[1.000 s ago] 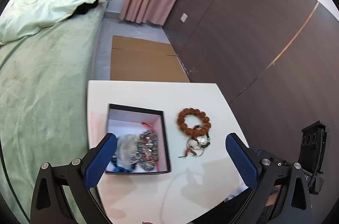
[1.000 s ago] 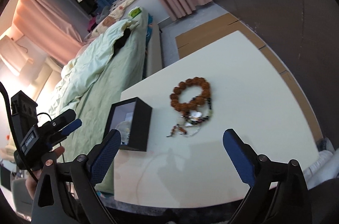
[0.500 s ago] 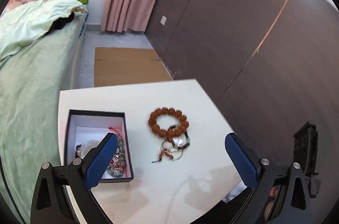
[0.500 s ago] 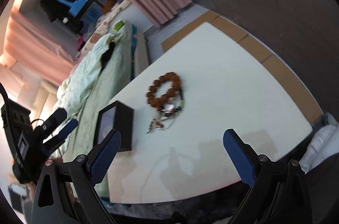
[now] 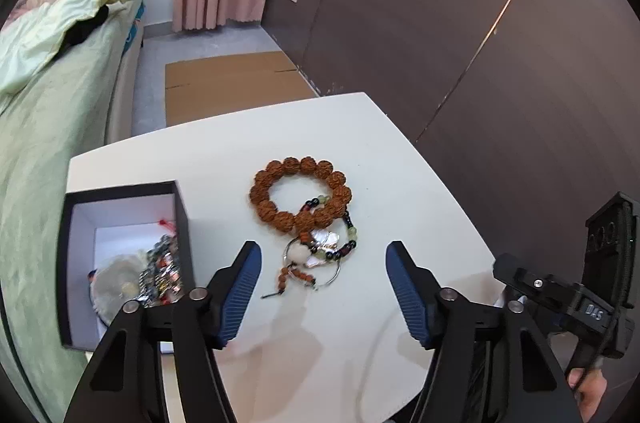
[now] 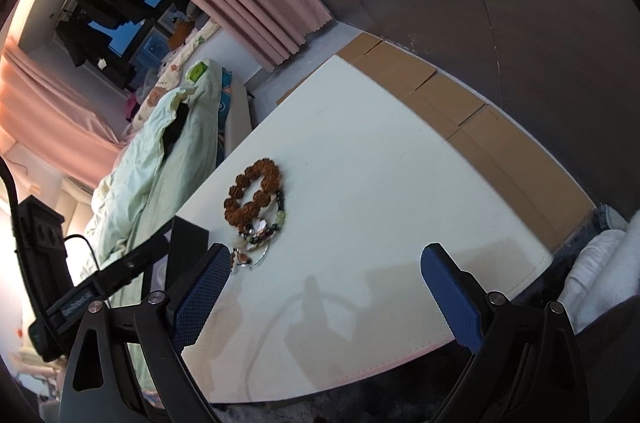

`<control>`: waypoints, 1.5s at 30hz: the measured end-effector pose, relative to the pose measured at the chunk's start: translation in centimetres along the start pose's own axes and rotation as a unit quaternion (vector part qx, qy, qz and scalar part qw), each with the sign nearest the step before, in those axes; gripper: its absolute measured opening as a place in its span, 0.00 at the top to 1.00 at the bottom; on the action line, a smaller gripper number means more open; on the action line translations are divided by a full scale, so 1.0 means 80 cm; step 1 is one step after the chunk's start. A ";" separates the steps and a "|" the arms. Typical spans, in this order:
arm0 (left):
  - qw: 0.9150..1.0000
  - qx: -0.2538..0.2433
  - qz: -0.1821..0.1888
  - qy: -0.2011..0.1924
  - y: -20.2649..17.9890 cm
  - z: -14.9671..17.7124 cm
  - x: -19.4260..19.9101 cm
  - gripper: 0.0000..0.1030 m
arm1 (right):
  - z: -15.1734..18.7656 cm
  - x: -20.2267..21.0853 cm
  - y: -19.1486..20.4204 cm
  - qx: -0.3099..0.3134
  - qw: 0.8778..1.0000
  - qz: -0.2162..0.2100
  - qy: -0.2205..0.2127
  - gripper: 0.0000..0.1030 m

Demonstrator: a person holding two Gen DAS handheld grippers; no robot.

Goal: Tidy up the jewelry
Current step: 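Move the left gripper over the wooden-bead bracelet, then grasp the wooden-bead bracelet with the left gripper and lift it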

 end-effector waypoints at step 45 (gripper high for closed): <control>0.992 -0.047 0.008 0.117 -0.008 -0.022 -0.123 0.80 | -0.018 -0.051 -0.022 -0.031 0.999 -0.006 0.038 0.26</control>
Point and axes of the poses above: each gripper's, at about its wrist camera, not at the fingertips, and x roughly against the way its jaws point, y to its left, z to its underside, the point moved 4 cm from there along -x, roughly the way its jaws point, and after that the axes turned 11 degrees about z, right-handed, at the moved point
